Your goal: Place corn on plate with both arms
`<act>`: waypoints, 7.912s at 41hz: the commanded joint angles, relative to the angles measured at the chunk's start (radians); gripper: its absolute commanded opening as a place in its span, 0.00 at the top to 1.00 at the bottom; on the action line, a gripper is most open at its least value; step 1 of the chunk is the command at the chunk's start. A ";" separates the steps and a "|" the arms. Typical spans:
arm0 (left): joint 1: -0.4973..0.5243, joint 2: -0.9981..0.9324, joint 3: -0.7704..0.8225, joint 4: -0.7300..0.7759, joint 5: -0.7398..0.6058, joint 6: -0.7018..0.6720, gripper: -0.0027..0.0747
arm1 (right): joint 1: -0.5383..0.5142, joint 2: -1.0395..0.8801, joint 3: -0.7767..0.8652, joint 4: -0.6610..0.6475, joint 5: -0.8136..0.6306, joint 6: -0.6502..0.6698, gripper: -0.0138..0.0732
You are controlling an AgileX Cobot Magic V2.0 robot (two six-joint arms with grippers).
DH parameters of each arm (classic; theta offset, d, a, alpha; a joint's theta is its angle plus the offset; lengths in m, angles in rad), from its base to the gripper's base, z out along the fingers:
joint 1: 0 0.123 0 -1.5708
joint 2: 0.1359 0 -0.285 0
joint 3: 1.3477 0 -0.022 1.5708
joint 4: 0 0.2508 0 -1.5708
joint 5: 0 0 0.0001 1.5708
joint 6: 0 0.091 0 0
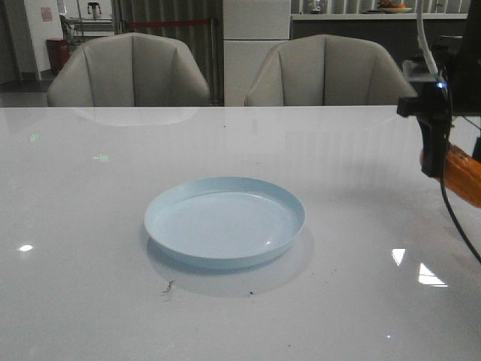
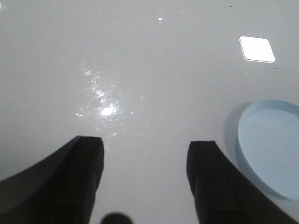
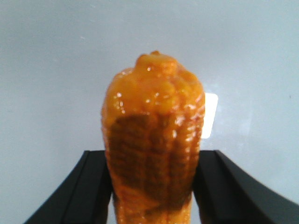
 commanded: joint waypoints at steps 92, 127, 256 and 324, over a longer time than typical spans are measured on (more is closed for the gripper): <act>0.002 -0.004 -0.027 -0.021 -0.049 -0.003 0.38 | 0.478 0.177 -0.408 0.197 0.127 -0.086 0.23; 0.002 -0.004 -0.027 -0.021 -0.049 -0.003 0.38 | 0.305 -0.198 -0.409 0.167 0.133 -0.086 0.24; 0.002 -0.004 -0.027 -0.001 -0.049 -0.003 0.38 | 0.002 -1.469 0.900 -0.017 -0.237 0.062 0.78; 0.002 -0.004 -0.027 -0.001 -0.050 -0.003 0.38 | 0.008 -2.081 1.699 -0.012 -1.014 0.062 0.78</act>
